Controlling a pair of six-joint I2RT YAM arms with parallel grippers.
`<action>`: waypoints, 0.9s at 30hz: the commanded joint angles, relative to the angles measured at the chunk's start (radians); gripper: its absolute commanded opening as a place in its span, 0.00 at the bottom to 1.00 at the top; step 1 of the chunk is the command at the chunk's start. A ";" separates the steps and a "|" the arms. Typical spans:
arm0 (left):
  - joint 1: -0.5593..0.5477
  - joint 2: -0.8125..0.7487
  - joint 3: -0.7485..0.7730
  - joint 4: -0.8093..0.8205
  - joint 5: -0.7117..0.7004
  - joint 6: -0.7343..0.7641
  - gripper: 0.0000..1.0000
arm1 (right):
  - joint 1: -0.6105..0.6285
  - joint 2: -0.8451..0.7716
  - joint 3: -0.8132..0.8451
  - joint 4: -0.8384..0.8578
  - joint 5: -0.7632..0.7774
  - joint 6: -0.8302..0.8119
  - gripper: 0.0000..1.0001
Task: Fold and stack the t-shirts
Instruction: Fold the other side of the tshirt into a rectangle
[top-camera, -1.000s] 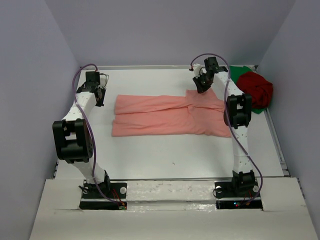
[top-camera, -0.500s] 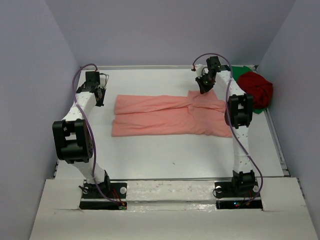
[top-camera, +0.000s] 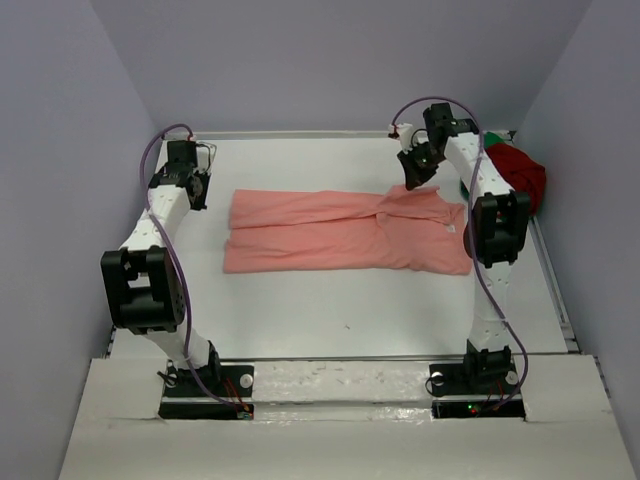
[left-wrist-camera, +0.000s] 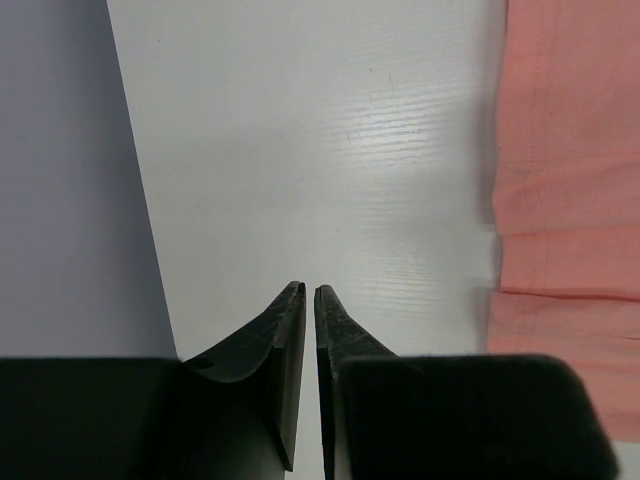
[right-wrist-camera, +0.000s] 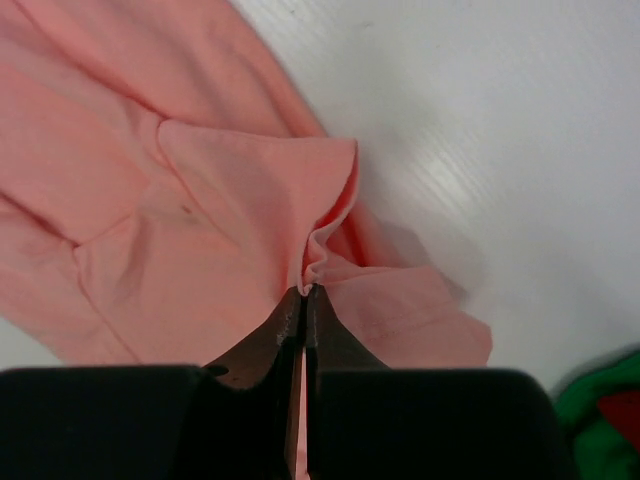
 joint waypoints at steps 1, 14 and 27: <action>0.001 -0.072 -0.001 -0.007 0.022 0.008 0.23 | 0.001 -0.102 -0.096 -0.084 -0.060 -0.028 0.00; -0.002 -0.072 0.025 -0.027 0.062 0.006 0.23 | 0.030 -0.218 -0.251 -0.190 -0.072 -0.056 0.00; -0.011 -0.062 0.031 -0.036 0.071 0.006 0.22 | 0.092 -0.245 -0.255 -0.305 -0.149 -0.079 0.00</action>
